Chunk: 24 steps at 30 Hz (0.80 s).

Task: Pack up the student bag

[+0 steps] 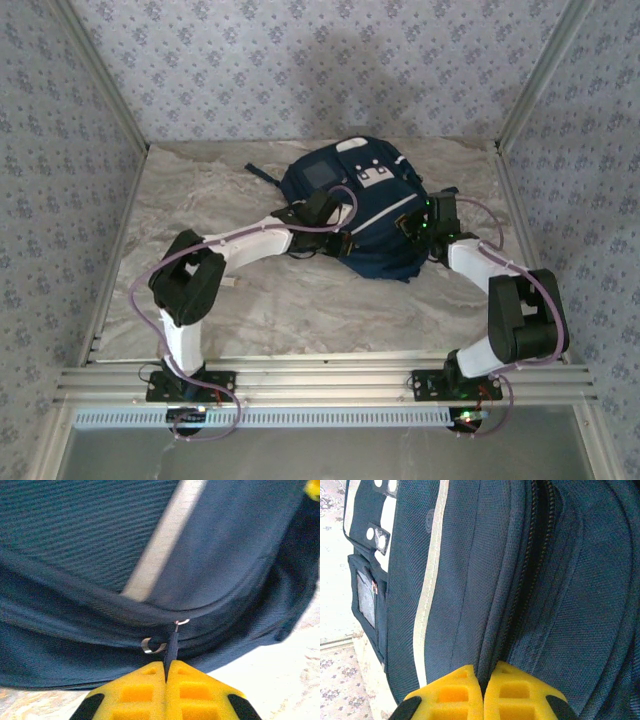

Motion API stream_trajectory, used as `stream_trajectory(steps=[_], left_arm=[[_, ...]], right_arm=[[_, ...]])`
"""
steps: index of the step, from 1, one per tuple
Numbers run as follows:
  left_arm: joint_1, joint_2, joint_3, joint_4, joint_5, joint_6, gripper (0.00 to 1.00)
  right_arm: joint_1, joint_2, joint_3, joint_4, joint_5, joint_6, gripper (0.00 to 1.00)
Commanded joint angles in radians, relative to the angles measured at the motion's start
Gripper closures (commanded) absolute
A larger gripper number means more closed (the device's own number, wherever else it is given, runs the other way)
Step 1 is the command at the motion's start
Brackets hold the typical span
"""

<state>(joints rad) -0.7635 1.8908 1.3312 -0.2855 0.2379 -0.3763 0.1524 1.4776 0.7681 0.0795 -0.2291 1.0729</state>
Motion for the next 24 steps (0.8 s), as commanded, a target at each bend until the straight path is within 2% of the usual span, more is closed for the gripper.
stream_trajectory(steps=[1,7,17,18,21,22,23,24], left_arm=[[0.082,-0.065,-0.038,0.025,-0.164,0.01,1.0],[0.158,-0.089,-0.003,0.047,-0.218,0.04,1.0],[0.171,-0.001,0.092,0.06,-0.21,0.043,1.0],[0.171,-0.007,0.087,0.056,-0.215,0.037,1.0],[0.175,-0.035,0.082,0.01,-0.233,0.01,1.0],[0.178,-0.044,0.081,-0.017,-0.238,0.0,0.96],[0.182,-0.056,0.082,-0.047,-0.243,-0.014,0.85],[0.188,-0.07,0.079,-0.08,-0.244,-0.028,0.7]], right_arm=[[-0.033,-0.048,0.007,-0.022,0.068,-0.032,1.0],[-0.029,-0.063,0.018,-0.067,0.066,-0.076,1.0],[-0.018,-0.063,0.045,-0.107,0.044,-0.129,1.0],[-0.012,-0.062,0.06,-0.127,0.042,-0.145,0.96],[0.007,-0.066,0.11,-0.191,0.035,-0.206,0.67],[0.017,-0.07,0.122,-0.21,0.035,-0.229,0.6],[0.03,-0.075,0.137,-0.235,0.04,-0.258,0.55],[0.046,-0.083,0.152,-0.264,0.048,-0.287,0.49]])
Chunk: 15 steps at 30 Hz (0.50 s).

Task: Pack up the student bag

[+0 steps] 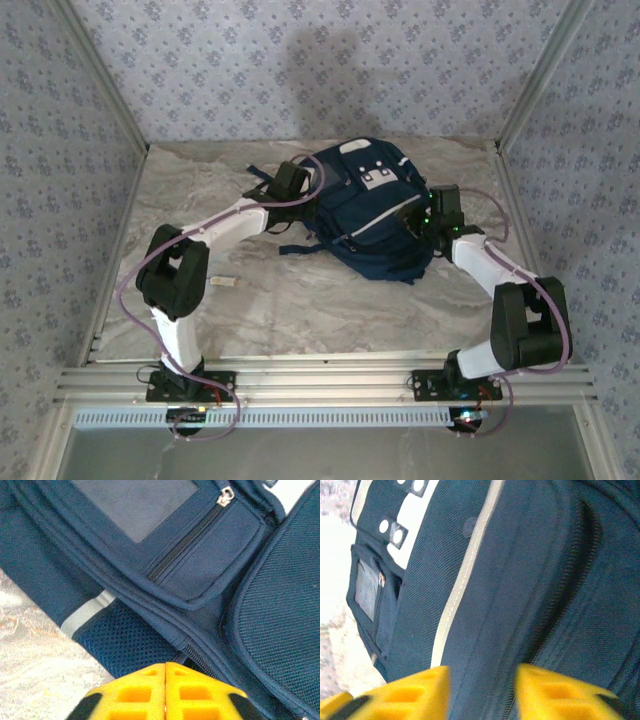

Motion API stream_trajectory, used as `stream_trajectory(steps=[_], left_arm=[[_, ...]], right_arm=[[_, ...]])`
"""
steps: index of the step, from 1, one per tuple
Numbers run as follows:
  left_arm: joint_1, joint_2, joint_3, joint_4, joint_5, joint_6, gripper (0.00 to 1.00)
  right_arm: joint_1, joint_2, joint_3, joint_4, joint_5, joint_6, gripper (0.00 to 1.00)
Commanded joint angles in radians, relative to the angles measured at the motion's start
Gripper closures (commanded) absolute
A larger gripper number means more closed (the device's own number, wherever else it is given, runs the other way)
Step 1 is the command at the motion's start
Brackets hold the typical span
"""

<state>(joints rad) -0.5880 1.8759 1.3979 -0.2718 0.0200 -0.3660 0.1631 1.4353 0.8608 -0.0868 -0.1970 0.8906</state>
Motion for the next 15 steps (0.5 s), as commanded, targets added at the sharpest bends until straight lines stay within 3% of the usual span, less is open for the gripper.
stream_trajectory(steps=[1,2,5,7,8,11,12,13,14,15], left_arm=[[0.019,-0.066,0.008,-0.118,-0.028,-0.054,0.59],[0.028,-0.08,-0.003,-0.145,-0.028,-0.074,0.52],[0.055,-0.13,-0.05,-0.199,-0.029,-0.127,0.42],[0.072,-0.161,-0.08,-0.235,-0.04,-0.157,0.39],[0.079,-0.177,-0.095,-0.258,-0.057,-0.174,0.36],[0.101,-0.226,-0.147,-0.317,-0.117,-0.237,0.22],[0.11,-0.244,-0.167,-0.336,-0.136,-0.271,0.13],[0.119,-0.262,-0.186,-0.35,-0.144,-0.297,0.12],[0.129,-0.284,-0.208,-0.366,-0.159,-0.334,0.01],[0.139,-0.307,-0.236,-0.371,-0.164,-0.361,0.0]], right_arm=[[0.049,-0.045,0.072,-0.126,0.024,-0.129,0.46],[0.065,-0.051,0.089,-0.157,0.034,-0.166,0.41],[0.114,-0.055,0.12,-0.222,0.056,-0.25,0.25],[0.149,-0.056,0.131,-0.238,0.061,-0.31,0.12],[0.168,-0.056,0.137,-0.248,0.074,-0.333,0.0],[0.219,-0.048,0.159,-0.26,0.102,-0.389,0.0],[0.232,-0.043,0.168,-0.267,0.109,-0.404,0.0],[0.244,-0.035,0.179,-0.277,0.118,-0.423,0.0],[0.254,-0.029,0.191,-0.283,0.124,-0.433,0.0],[0.263,-0.019,0.203,-0.296,0.129,-0.449,0.0]])
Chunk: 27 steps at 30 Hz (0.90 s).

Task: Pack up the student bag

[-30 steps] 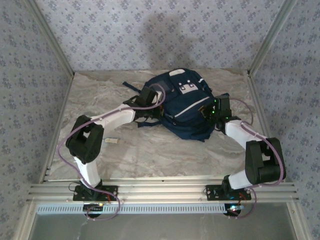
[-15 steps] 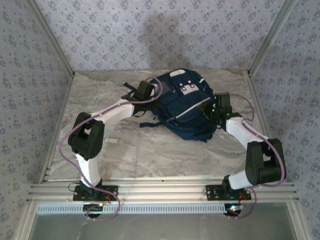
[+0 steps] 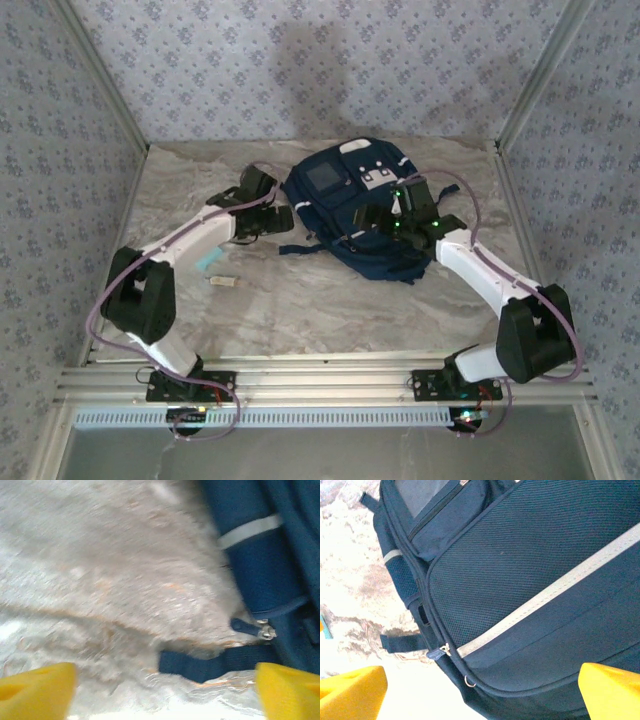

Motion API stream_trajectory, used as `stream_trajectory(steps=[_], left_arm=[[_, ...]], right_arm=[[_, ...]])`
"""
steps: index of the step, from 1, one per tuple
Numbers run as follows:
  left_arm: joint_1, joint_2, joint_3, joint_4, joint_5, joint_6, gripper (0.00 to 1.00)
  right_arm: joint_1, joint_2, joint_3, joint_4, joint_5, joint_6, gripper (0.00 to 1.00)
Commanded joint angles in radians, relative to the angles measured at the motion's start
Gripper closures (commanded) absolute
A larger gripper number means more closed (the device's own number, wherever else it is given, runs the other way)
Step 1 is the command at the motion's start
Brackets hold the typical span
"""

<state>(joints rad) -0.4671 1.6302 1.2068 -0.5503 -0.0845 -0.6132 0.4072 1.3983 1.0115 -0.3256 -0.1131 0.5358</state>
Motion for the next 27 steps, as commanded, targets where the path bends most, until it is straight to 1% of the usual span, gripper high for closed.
stream_trajectory(steps=[1,4,8,13,17,22,24,27], left_arm=[[0.028,-0.086,-0.071,-0.097,-0.066,-0.145,0.0],[0.052,-0.143,-0.12,-0.156,-0.11,-0.242,0.0],[0.096,-0.197,-0.169,-0.227,-0.116,-0.38,0.0],[0.154,-0.276,-0.274,-0.189,-0.096,-0.583,0.0],[0.184,-0.314,-0.311,-0.218,-0.15,-0.727,0.0],[0.216,-0.358,-0.416,-0.134,-0.142,-0.857,0.0],[0.227,-0.35,-0.439,-0.078,-0.127,-0.895,0.0],[0.237,-0.308,-0.44,-0.049,-0.094,-0.915,0.0]], right_arm=[[0.026,0.03,0.065,-0.067,0.048,-0.106,0.0],[0.039,0.062,0.092,-0.081,0.044,-0.126,0.0],[0.056,0.085,0.103,-0.084,0.055,-0.133,0.0],[0.072,0.094,0.101,-0.081,0.059,-0.142,0.0],[0.078,0.094,0.101,-0.091,0.057,-0.145,0.0],[0.082,0.091,0.089,-0.092,0.062,-0.143,0.0],[0.083,0.089,0.087,-0.093,0.062,-0.139,0.0],[0.084,0.088,0.088,-0.102,0.069,-0.139,0.0]])
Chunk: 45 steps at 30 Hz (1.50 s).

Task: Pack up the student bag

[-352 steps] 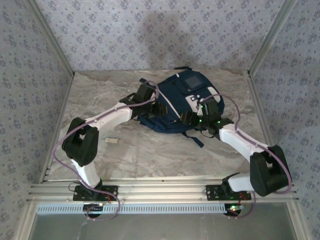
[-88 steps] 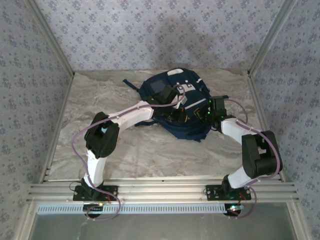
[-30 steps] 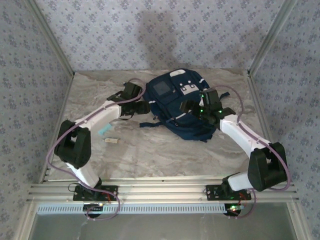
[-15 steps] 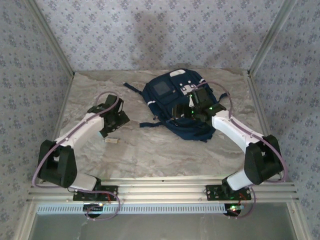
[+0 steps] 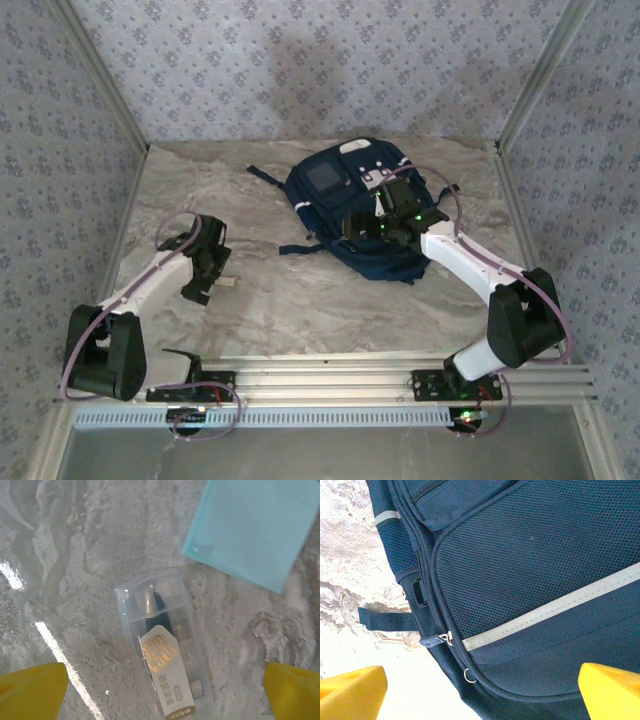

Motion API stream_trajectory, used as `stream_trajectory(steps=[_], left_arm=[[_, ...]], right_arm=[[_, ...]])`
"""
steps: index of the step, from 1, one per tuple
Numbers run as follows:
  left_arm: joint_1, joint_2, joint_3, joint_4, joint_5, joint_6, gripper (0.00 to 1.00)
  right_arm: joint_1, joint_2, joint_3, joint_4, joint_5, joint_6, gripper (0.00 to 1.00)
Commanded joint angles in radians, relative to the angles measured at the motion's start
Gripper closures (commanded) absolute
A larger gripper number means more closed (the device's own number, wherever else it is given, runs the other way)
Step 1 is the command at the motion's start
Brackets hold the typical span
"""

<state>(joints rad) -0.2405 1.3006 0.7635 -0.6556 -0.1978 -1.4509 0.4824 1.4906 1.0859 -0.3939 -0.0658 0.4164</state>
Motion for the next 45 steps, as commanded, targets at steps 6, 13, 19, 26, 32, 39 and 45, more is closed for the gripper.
stream_trajectory(steps=[6,13,19,26,32,39,45], left_arm=[[0.013,0.122,0.027,0.072,0.039,-0.073,0.06],[0.013,0.174,-0.012,0.128,0.047,-0.099,0.22],[0.013,0.227,-0.026,0.157,0.049,-0.108,0.32],[0.014,0.266,-0.021,0.188,0.08,-0.098,0.66],[-0.001,0.202,0.019,0.171,0.083,-0.071,0.69],[-0.072,0.097,0.086,0.228,0.1,-0.08,0.72],[-0.149,0.134,0.143,0.328,0.187,-0.123,0.71]], right_arm=[[0.01,-0.018,-0.003,-0.028,0.038,-0.019,0.0],[0.01,-0.035,-0.012,-0.03,0.047,-0.016,0.0],[0.015,-0.047,-0.005,-0.034,0.042,-0.017,0.0],[0.028,-0.062,0.003,-0.04,0.053,-0.014,0.0],[0.048,-0.062,0.002,-0.013,0.022,-0.013,0.0],[0.064,-0.042,-0.02,0.127,-0.143,0.019,0.0],[0.093,0.039,0.005,0.228,-0.283,0.065,0.0]])
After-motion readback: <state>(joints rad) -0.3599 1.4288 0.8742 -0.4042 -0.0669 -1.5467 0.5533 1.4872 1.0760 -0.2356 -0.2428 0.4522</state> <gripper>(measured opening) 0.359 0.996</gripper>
